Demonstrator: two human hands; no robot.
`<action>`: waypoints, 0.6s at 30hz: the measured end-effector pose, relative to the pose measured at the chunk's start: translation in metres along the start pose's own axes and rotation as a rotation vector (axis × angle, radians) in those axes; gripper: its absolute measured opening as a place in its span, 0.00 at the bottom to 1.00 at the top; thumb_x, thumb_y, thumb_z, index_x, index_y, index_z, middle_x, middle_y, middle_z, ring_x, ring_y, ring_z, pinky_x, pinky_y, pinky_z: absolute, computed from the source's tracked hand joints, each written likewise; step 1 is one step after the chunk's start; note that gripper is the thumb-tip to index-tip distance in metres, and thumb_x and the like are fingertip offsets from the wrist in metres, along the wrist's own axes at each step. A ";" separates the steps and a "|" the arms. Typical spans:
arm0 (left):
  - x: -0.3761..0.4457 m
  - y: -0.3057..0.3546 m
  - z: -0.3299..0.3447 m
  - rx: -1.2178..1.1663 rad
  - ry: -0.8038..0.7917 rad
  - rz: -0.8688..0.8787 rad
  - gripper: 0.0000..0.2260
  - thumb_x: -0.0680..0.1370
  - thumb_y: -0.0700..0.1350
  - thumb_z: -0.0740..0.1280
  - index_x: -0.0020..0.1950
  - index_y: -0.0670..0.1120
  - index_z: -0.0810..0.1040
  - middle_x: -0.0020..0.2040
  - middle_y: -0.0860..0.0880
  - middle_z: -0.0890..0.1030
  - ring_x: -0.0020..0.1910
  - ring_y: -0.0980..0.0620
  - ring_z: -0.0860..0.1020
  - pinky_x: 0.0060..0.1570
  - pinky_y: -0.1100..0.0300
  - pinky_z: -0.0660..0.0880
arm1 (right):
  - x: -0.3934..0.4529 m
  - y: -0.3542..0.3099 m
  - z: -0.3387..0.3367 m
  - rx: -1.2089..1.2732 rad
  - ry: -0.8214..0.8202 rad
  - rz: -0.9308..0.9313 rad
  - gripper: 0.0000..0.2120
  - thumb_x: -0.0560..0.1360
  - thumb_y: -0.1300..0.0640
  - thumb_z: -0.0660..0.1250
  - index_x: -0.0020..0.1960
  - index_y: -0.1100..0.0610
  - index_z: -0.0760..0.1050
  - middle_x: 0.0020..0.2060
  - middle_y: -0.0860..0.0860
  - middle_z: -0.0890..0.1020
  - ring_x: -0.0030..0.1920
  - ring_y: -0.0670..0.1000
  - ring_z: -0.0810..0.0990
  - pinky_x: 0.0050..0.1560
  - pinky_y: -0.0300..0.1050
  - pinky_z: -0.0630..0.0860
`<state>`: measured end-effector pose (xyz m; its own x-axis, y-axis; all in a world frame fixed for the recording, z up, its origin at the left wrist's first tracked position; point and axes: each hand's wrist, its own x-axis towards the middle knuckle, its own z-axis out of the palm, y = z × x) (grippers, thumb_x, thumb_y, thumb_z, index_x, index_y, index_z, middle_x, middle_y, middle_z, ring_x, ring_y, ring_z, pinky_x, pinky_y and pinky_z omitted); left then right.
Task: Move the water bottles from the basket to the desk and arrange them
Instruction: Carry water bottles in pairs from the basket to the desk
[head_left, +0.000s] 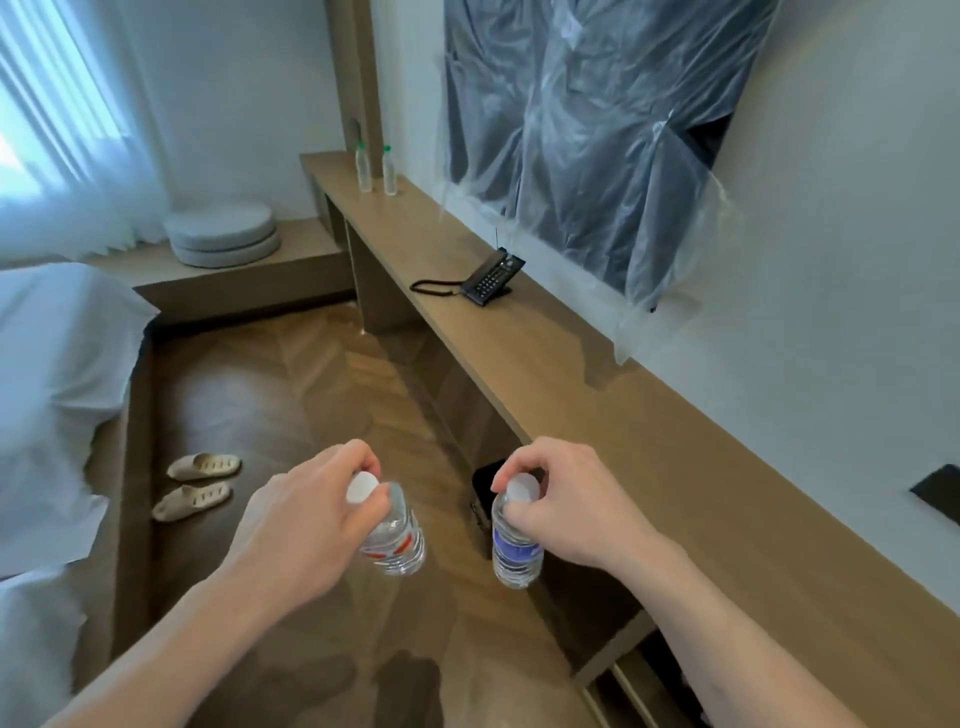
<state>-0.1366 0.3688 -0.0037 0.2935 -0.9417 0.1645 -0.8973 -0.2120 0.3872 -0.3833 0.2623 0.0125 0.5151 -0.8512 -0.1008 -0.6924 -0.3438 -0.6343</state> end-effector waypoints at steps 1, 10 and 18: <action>0.012 -0.006 -0.001 0.004 0.018 -0.013 0.07 0.79 0.58 0.64 0.47 0.58 0.69 0.43 0.60 0.78 0.41 0.52 0.77 0.39 0.51 0.73 | 0.019 -0.002 0.000 -0.008 -0.006 -0.019 0.10 0.71 0.57 0.71 0.46 0.43 0.84 0.48 0.40 0.80 0.47 0.45 0.80 0.40 0.40 0.79; 0.145 -0.088 -0.010 0.046 0.033 -0.026 0.09 0.78 0.61 0.62 0.44 0.58 0.70 0.40 0.61 0.79 0.38 0.56 0.78 0.37 0.54 0.74 | 0.179 -0.036 0.012 0.006 -0.021 -0.066 0.06 0.73 0.53 0.73 0.46 0.42 0.82 0.48 0.38 0.80 0.47 0.45 0.82 0.43 0.43 0.85; 0.282 -0.172 -0.029 -0.025 0.056 0.032 0.10 0.80 0.62 0.64 0.45 0.58 0.72 0.39 0.61 0.79 0.37 0.58 0.78 0.39 0.55 0.78 | 0.308 -0.075 0.036 0.070 0.059 -0.026 0.10 0.72 0.51 0.76 0.51 0.40 0.79 0.49 0.37 0.81 0.47 0.43 0.81 0.37 0.35 0.78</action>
<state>0.1103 0.1469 0.0020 0.2835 -0.9315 0.2278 -0.8982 -0.1747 0.4035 -0.1547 0.0406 0.0019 0.5007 -0.8647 -0.0396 -0.6410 -0.3397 -0.6883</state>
